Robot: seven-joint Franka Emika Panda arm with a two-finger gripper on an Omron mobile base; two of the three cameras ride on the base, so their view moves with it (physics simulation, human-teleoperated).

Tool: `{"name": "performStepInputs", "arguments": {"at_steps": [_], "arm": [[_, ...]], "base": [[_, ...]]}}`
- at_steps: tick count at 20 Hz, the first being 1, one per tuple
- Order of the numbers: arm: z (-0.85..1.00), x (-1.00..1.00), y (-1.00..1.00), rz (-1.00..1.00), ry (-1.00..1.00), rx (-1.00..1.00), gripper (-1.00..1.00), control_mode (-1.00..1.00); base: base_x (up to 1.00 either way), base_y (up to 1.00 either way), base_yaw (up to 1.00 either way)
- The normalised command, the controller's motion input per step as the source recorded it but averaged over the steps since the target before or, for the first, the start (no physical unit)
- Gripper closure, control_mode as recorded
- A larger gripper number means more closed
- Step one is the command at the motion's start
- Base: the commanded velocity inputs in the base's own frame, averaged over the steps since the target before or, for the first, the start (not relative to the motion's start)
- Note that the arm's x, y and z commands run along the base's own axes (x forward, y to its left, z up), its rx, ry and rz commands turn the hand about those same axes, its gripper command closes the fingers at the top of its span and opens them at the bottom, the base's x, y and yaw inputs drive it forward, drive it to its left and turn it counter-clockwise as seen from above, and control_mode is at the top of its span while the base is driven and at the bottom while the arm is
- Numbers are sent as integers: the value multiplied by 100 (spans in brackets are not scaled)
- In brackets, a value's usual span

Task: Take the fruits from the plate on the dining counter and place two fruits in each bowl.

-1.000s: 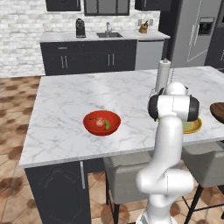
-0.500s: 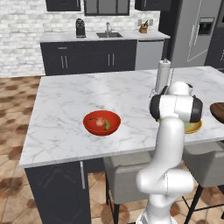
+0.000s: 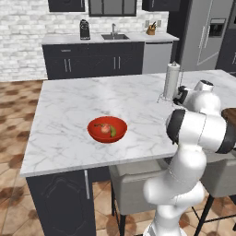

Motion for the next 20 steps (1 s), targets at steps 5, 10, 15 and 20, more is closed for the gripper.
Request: {"name": "performStepInputs", "arguments": {"at_steps": [5, 10, 15, 20], "arm": [[45, -99, 77, 0, 6, 0, 100, -100], [59, -100, 58, 0, 0, -1, 100, -100], [63, -100, 33, 4, 0, 0, 100, -100], [45, -78, 18, 7, -1, 0, 100, -100]], "base": [[0, 0, 0], [0, 0, 0], [0, 0, 0], [0, 0, 0]]}}
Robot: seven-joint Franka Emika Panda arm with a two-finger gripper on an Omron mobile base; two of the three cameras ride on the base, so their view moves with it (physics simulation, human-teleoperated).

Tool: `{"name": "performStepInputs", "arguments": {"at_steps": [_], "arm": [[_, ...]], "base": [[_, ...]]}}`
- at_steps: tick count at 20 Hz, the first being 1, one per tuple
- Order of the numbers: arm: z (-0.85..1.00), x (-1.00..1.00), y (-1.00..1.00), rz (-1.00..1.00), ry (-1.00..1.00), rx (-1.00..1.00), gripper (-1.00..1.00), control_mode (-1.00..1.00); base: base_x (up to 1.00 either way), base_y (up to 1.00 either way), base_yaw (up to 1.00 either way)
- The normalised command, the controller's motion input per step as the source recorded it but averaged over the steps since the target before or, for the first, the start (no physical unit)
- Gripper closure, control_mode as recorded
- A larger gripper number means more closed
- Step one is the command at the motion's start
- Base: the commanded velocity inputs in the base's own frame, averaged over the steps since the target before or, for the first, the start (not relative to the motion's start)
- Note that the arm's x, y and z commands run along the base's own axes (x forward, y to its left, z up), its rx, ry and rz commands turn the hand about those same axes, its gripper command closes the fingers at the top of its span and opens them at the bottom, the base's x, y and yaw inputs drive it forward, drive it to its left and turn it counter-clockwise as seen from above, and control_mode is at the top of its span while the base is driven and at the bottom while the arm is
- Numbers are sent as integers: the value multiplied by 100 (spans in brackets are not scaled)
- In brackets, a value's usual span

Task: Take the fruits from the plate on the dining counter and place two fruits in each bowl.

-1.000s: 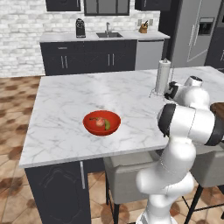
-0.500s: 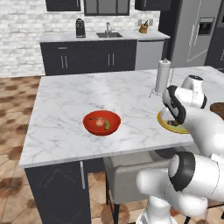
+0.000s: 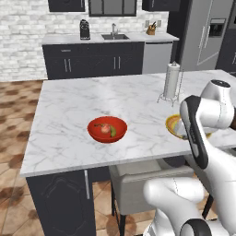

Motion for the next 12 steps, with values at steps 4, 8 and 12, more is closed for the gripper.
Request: {"name": "performStepInputs", "arguments": {"at_steps": [4, 8, 12], "arm": [[0, 0, 0, 0, 0, 0, 100, -100], [0, 0, 0, 0, 0, 0, 100, -100], [0, 0, 0, 0, 0, 0, 100, 100]], "base": [[0, 0, 0], [0, 0, 0], [-21, -43, -4]]}}
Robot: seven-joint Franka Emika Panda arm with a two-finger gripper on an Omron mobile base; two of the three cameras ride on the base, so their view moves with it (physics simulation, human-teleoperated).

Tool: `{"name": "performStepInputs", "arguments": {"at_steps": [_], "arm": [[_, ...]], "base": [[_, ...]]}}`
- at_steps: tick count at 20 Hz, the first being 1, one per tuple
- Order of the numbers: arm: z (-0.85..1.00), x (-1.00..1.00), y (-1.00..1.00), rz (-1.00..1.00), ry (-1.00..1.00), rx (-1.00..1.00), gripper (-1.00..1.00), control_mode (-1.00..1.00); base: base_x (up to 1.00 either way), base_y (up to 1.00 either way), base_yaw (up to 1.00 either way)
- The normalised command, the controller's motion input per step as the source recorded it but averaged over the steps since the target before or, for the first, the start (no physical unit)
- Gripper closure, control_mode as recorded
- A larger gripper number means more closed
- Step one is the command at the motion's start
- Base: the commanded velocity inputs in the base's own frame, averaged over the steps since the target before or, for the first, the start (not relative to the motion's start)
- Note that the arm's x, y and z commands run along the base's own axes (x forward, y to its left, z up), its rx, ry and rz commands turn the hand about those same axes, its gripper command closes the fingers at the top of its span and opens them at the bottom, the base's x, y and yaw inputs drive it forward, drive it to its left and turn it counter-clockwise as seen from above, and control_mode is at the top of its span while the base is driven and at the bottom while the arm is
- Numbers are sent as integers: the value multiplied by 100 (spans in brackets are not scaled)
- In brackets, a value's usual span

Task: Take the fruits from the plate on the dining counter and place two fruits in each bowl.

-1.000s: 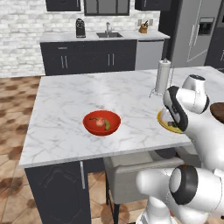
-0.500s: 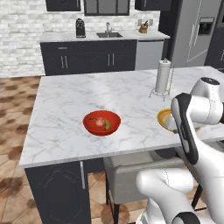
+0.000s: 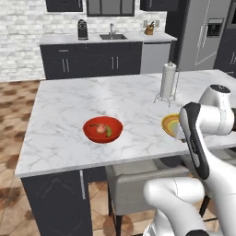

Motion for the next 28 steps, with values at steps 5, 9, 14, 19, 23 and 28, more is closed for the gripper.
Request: {"name": "performStepInputs", "arguments": {"at_steps": [5, 9, 14, 19, 23, 28], "arm": [[0, 0, 0, 0, 0, 0, 100, 100], [0, 0, 0, 0, 0, 0, 100, 100], [0, 0, 0, 0, 0, 0, 100, 100], [0, 0, 0, 0, 0, 0, 100, 100], [0, 0, 0, 0, 0, 0, 100, 100], [0, 0, 0, 0, 0, 0, 100, 100]], "base": [[-44, -100, -9], [-7, -100, -3], [27, -100, 0], [74, -60, 5], [83, -7, 11], [20, 0, 3]]}}
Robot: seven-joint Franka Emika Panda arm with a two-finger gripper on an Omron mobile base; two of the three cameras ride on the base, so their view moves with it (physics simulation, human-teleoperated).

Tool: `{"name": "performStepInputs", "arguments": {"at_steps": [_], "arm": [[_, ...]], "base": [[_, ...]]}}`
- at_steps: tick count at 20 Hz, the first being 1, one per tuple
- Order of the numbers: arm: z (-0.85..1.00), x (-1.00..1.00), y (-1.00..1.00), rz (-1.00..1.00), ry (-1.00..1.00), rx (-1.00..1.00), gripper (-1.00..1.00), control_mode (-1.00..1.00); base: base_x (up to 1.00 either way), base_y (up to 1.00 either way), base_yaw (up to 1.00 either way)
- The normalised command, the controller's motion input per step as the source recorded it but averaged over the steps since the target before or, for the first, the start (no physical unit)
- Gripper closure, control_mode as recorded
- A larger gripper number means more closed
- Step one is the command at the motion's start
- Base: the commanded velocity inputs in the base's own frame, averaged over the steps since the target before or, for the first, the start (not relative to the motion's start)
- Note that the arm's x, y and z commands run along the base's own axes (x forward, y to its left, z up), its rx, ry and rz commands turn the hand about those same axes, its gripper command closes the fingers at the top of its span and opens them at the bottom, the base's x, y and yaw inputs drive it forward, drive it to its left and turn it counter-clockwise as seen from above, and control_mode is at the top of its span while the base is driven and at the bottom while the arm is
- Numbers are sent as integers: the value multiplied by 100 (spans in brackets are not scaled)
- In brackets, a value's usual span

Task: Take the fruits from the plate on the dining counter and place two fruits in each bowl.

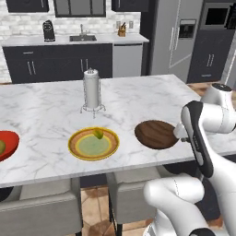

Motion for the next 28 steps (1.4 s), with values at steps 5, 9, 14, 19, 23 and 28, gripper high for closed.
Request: {"name": "performStepInputs", "arguments": {"at_steps": [5, 9, 14, 19, 23, 28], "arm": [[0, 0, 0, 0, 0, 0, 100, 100], [0, 4, 0, 0, 0, 0, 100, -100], [-5, 94, 12, 0, 2, 1, 100, -100], [-20, 100, 29, 0, 1, 3, 100, -100], [-33, 100, 0, 3, 11, 0, 100, -100], [-38, 65, 0, 0, 3, 0, 100, -100]], "base": [[0, 0, 0], [0, 0, 0], [0, 0, 0], [0, 0, 0], [0, 0, 0], [0, 0, 0]]}}
